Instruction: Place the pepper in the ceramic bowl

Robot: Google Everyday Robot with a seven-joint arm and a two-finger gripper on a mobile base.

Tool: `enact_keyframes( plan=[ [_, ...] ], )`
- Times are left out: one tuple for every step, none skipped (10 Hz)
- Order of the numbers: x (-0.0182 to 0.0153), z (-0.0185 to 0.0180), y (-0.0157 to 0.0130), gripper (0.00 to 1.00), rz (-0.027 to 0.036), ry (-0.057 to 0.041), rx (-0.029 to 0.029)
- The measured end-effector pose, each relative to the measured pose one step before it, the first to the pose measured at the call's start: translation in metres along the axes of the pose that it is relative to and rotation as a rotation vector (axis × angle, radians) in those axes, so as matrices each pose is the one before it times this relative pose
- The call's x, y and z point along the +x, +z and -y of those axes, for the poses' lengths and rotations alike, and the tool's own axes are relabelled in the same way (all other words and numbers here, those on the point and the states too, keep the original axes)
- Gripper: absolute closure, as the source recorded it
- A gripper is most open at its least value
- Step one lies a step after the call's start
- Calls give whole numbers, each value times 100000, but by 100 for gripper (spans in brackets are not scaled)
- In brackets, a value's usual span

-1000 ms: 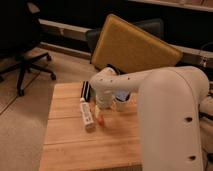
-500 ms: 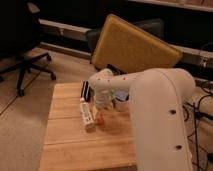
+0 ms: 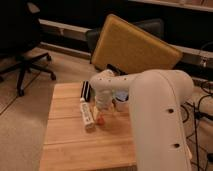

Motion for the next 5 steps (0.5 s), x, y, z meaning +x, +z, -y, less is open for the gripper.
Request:
enact_keyframes(
  plan=[
    [127, 42, 294, 35, -503, 651, -846],
    [130, 21, 290, 35, -524, 590, -857],
    [116, 29, 263, 36, -471, 322, -589],
    [70, 63, 159, 42, -235, -68, -392],
    [2, 53, 58, 50, 228, -561, -242]
  ],
)
